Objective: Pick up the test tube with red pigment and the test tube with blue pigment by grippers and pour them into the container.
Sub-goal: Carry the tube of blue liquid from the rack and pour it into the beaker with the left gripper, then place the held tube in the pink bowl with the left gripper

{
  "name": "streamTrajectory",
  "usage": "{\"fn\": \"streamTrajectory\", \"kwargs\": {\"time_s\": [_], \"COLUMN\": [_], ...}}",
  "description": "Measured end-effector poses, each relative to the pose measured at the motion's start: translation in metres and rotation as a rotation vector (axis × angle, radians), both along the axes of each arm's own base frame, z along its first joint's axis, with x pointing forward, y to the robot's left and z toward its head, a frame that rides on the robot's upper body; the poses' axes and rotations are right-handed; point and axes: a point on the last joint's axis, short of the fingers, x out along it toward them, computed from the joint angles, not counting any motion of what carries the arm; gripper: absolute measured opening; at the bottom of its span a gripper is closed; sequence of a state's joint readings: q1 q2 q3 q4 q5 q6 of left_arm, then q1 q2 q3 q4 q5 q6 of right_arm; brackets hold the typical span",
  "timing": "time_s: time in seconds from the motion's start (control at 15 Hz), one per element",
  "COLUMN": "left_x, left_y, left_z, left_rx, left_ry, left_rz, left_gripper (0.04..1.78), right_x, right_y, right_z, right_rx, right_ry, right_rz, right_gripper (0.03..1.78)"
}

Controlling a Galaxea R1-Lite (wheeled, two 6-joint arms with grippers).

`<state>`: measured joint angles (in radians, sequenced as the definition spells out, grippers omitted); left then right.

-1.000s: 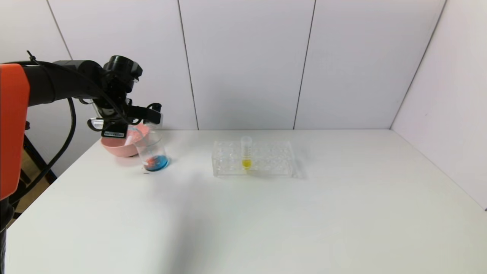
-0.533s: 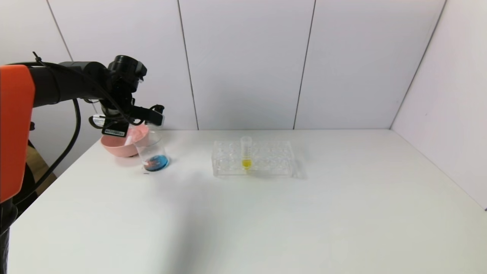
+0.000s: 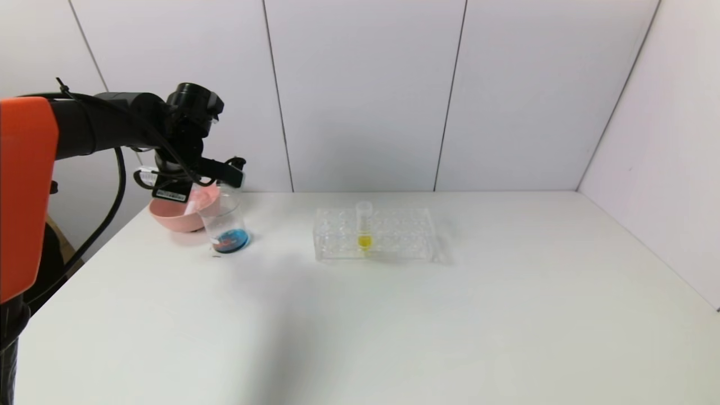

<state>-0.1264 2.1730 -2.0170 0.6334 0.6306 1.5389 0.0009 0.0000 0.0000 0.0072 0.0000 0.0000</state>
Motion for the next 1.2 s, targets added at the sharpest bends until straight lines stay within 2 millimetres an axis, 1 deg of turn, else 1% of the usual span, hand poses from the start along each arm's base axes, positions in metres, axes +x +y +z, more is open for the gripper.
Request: {"fn": "streamTrajectory", "kwargs": {"time_s": [0.47,0.67,0.8,1.0,1.2], "left_x": [-0.001,-0.003,-0.005,-0.010,-0.011], "left_y": [-0.003,-0.002,-0.002,0.006,0.022], "left_z": [0.000,0.007,0.014,0.025,0.040], "left_rx": [0.015,-0.040,-0.164,-0.428,-0.728], "left_ry": [-0.002,-0.049,-0.134,-0.283,-0.471], "left_rz": [0.008,0.011,0.030,0.147,0.274], "left_gripper": [0.47,0.47,0.47,0.47,0.47], "right_x": [0.000,0.000,0.000,0.000,0.000], "right_y": [0.000,0.000,0.000,0.000,0.000], "right_z": [0.000,0.000,0.000,0.000,0.000], "right_rx": [0.000,0.000,0.000,0.000,0.000], "right_ry": [0.000,0.000,0.000,0.000,0.000], "right_rz": [0.000,0.000,0.000,0.000,0.000], "right_gripper": [1.78,1.77,1.77,1.77,1.77]}}
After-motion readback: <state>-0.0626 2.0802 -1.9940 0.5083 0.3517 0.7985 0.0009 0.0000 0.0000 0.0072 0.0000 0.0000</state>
